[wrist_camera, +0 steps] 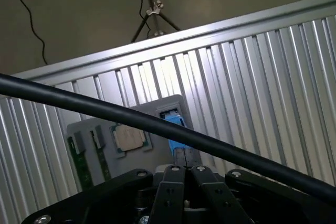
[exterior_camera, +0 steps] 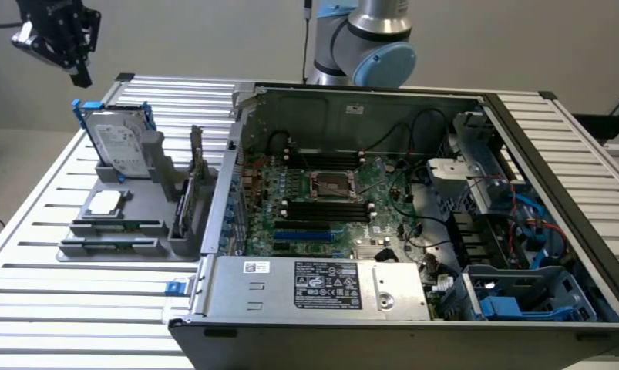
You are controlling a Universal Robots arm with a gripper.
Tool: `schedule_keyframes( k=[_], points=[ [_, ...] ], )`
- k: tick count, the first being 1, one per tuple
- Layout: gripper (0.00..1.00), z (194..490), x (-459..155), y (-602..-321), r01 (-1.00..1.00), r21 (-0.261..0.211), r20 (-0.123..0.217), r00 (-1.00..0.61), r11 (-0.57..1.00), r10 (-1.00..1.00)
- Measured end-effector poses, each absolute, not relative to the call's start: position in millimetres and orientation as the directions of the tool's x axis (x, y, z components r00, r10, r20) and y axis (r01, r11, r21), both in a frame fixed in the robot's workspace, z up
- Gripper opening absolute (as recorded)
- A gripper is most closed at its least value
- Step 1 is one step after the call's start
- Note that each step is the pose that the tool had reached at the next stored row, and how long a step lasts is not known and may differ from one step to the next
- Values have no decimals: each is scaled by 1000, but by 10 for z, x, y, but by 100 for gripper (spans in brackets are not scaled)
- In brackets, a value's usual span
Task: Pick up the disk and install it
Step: 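Pick up the disk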
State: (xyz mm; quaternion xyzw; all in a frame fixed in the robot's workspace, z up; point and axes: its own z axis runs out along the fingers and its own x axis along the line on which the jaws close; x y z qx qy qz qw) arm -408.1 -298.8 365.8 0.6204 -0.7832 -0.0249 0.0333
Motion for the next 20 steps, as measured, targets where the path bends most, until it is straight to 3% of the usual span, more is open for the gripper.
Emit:
schedule_keyframes(
  k=[20],
  points=[
    [11,3604,-4091,-2988,-996,82,-24,41,-43,-999]
  ],
)
